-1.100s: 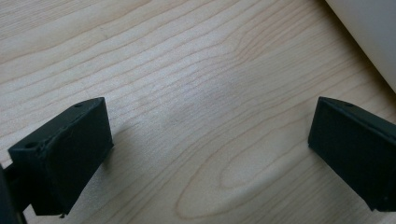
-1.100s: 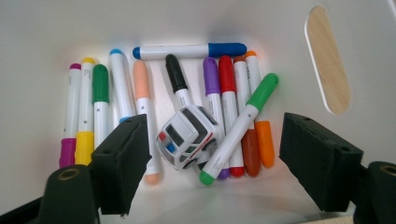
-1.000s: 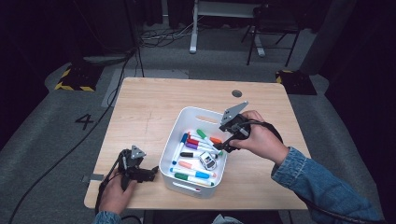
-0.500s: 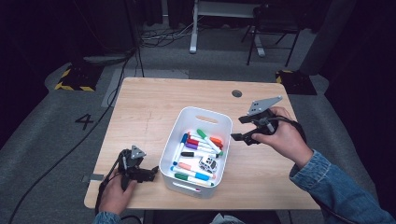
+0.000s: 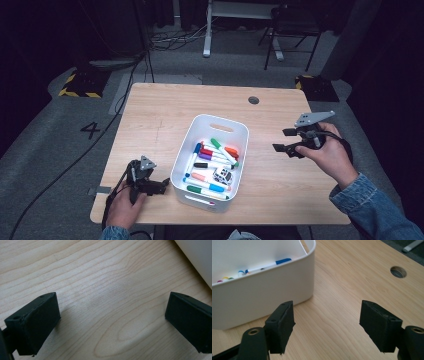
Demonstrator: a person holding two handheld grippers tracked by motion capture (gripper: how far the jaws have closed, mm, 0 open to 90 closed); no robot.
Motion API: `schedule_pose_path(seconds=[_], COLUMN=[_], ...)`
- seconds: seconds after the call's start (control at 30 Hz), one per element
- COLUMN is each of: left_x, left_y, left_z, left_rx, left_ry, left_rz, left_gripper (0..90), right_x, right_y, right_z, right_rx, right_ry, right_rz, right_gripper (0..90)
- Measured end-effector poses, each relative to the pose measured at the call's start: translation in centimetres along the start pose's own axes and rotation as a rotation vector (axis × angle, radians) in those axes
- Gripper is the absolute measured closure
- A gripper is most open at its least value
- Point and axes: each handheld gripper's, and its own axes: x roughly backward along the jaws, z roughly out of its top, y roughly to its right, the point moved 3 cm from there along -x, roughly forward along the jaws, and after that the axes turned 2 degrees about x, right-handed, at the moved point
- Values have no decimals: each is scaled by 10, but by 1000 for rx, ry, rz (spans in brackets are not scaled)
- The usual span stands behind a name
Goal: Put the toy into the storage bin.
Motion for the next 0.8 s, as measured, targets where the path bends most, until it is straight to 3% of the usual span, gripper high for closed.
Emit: schedule_pose_path(seconds=[0.33,0.8], left_x=[0,0], left_y=[0,0], left_z=[0,0], left_rx=[0,0], left_ry=[0,0], left_rz=[0,0], left_gripper=[0,0], right_x=[12,-9], right_y=[22,29], right_z=[-48,-108], right_rx=[-103,-178], right_ry=[-34,-99], right_rz=[-59,-58], right_gripper=[284,283])
